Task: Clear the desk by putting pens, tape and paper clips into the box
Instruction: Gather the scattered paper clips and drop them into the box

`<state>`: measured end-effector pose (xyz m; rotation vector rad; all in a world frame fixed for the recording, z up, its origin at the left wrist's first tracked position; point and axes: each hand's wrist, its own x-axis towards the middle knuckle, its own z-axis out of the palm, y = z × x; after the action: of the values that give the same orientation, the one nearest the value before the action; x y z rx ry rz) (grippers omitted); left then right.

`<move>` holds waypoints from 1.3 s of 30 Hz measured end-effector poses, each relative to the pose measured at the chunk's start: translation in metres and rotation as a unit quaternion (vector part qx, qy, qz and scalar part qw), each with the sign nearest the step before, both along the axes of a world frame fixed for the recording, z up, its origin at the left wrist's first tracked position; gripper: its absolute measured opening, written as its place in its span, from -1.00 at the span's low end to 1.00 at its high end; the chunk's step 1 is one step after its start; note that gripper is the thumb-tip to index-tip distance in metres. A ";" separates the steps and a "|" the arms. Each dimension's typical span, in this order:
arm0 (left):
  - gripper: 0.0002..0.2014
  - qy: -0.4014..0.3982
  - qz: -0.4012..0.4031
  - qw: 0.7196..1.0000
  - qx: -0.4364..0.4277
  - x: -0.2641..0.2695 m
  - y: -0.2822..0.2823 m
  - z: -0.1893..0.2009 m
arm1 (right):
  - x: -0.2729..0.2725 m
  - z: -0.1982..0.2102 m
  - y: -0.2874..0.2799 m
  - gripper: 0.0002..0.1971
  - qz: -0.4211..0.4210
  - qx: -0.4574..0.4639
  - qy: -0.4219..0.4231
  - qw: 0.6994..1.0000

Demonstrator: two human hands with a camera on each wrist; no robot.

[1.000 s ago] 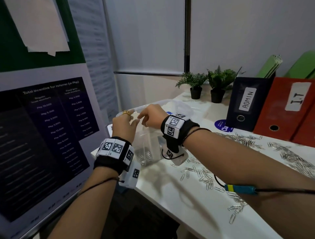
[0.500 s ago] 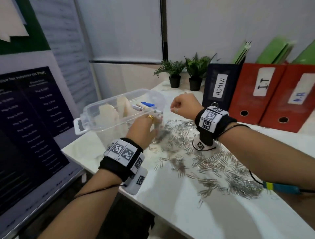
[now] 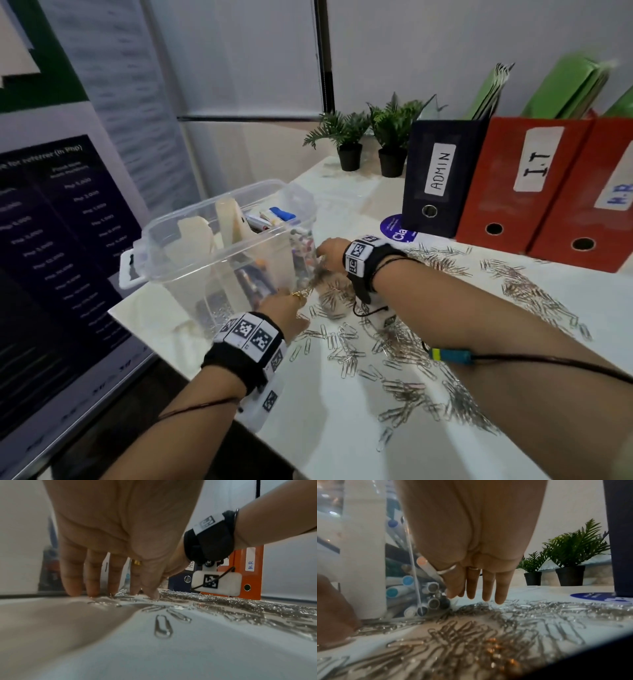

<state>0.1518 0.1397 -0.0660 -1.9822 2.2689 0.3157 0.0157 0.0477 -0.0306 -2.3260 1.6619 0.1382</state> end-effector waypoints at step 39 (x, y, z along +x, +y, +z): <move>-0.41 0.060 -0.102 0.993 0.002 -0.019 0.009 0.002 | -0.024 -0.013 0.078 -0.69 -0.032 -0.051 0.009 0.998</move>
<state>0.1331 0.1489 -0.0639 -1.7524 2.5159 0.4295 -0.0079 0.1258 -0.0435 -2.3470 1.7903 0.0617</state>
